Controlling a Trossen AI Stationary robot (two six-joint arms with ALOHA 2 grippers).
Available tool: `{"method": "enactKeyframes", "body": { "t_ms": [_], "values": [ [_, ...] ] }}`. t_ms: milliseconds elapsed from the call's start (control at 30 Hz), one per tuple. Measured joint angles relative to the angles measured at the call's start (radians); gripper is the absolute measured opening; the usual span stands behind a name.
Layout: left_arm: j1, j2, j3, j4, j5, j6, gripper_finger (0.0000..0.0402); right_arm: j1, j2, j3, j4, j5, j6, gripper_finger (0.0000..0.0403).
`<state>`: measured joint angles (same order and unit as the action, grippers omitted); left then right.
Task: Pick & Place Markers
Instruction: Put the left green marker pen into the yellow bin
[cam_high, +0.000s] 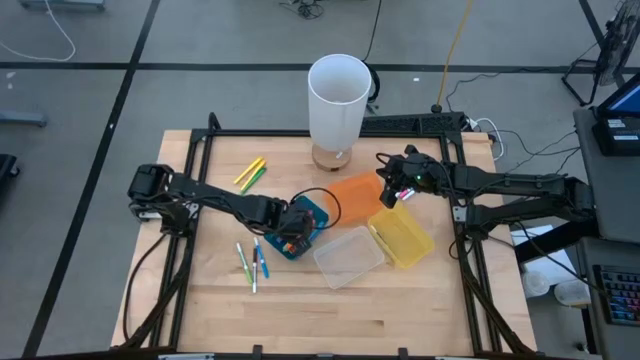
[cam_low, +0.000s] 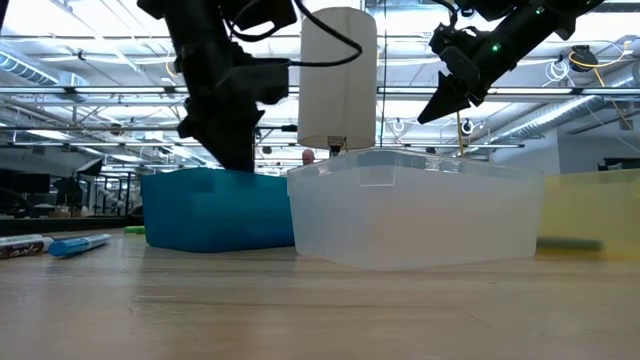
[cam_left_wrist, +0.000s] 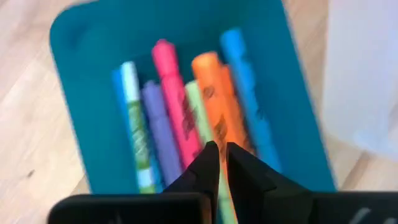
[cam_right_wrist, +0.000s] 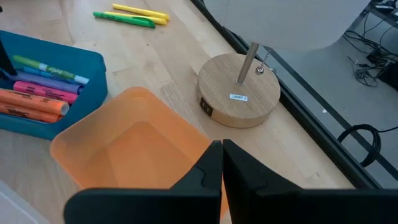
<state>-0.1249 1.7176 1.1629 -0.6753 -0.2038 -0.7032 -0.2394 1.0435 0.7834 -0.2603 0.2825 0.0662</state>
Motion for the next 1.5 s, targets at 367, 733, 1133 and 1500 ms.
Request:
{"method": "enactKeyframes", "body": {
  "t_ms": [367,733,1133,1500],
  "values": [
    [0.020,0.000,0.000,-0.074,-0.067,-0.105,0.0084,0.000,0.000,0.000,0.000,0.000,0.000,0.0000],
    [0.030,0.058,-0.002,-0.065,-0.084,-0.106,0.0153,0.000,0.000,0.000,0.000,0.000,0.000,0.0000],
    [0.078,0.118,-0.002,-0.070,-0.034,-0.104,0.0124,0.000,0.000,0.000,-0.003,-0.001,0.000,0.0000],
    [0.080,0.114,-0.002,-0.062,0.003,-0.068,0.0046,0.000,0.000,0.000,-0.002,0.000,0.000,0.0000]
  ]
}}
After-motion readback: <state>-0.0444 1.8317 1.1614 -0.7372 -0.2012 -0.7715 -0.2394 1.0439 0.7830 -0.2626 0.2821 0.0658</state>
